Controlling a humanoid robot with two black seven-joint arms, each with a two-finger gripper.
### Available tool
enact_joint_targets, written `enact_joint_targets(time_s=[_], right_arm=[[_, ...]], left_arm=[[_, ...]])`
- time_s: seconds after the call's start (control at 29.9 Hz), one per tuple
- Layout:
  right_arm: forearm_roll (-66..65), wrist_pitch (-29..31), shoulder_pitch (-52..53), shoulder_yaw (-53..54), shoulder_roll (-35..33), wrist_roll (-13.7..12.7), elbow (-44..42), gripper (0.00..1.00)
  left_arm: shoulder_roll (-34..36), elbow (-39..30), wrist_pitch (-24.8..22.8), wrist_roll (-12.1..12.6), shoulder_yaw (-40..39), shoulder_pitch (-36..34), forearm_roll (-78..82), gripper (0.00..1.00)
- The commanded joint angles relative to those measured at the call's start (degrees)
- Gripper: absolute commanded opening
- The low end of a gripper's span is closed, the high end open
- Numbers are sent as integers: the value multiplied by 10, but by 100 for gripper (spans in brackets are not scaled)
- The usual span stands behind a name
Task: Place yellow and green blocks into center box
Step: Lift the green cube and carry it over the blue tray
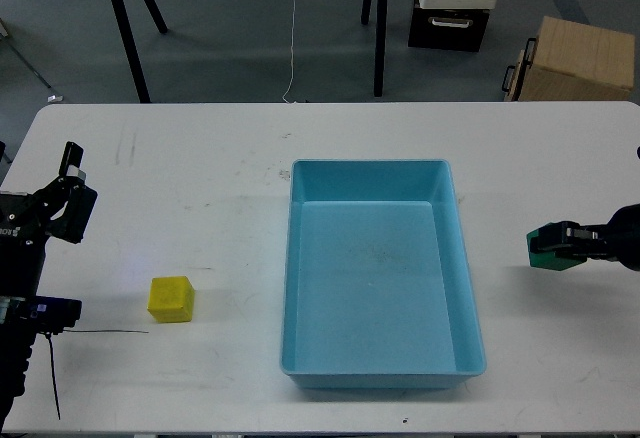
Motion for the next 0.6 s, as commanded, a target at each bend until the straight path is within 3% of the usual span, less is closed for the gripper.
enact_joint_targets(time_s=[0.0, 0.13, 0.2, 0.33, 0.37, 0.43, 0.47, 0.57], right_arm=[[24, -1, 129, -141, 115, 5, -16, 1], [23, -44, 144, -193, 239, 5, -53, 5], [23, -49, 135, -199, 274, 5, -75, 17], [23, -64, 117, -204, 315, 5, -107, 31], [23, -66, 117, -204, 320, 5, -112, 44], [25, -67, 117, -204, 325, 5, -113, 89], [26, -66, 120, -202, 326, 5, -113, 99], [37, -65, 126, -200, 323, 5, -114, 99]], left_arm=[[0, 0, 0, 0, 0, 0, 0, 100], [-5, 0, 0, 0, 0, 0, 0, 100], [-9, 0, 0, 0, 0, 0, 0, 100], [-11, 2, 0, -1, 1, -12, 0, 100], [-11, 2, 0, -1, 0, -13, 0, 100], [-12, 1, 0, -1, 1, -13, 0, 100], [-12, -2, 0, -1, 1, -12, 0, 100], [-12, -3, 0, -1, 1, -9, 0, 100]])
